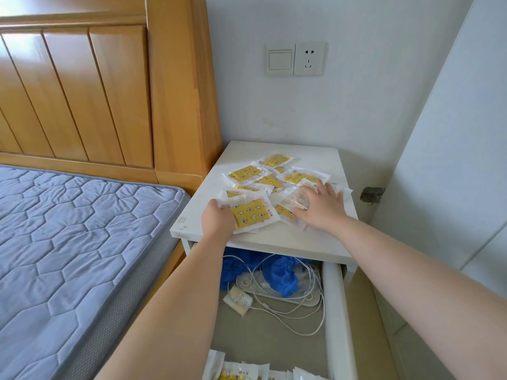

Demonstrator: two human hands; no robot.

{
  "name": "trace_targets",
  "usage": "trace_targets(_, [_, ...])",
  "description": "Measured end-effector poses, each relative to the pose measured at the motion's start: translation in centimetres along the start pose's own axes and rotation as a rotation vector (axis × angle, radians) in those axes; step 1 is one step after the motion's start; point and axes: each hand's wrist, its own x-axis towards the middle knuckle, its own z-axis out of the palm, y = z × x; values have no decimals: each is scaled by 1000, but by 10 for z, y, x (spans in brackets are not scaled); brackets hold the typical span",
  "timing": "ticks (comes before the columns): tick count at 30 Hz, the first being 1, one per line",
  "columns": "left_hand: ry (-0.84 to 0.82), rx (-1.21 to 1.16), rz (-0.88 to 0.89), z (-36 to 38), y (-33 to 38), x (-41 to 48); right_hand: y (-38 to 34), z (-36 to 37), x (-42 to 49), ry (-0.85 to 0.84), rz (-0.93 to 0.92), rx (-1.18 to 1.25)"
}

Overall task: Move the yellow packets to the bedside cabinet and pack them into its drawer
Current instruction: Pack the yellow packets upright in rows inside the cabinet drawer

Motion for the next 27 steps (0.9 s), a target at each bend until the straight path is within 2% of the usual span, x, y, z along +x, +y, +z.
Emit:
trace_targets(3, [-13,-11,2,1,-3,4,0,-1,10,-75,-20,-54])
trace_targets(9, [-11,-9,12,1,-3,6,-19,-12,5,-77,-133,-322])
trace_targets(14, [-28,-14,5,-1,-2,4,-29,-12,-4,-25,-213,-434])
trace_targets(19, [-32,-15,11,-4,0,1,-24,-20,-9,104,-220,-458])
trace_targets(22, [-30,-20,12,-4,0,0,-17,-29,-7,258,-164,-298])
trace_targets(25, [-34,-13,6,-4,1,0,-10,-44,0,476,-60,86])
trace_targets(27, [-42,6,5,-5,1,0,-7,-54,8,449,37,360])
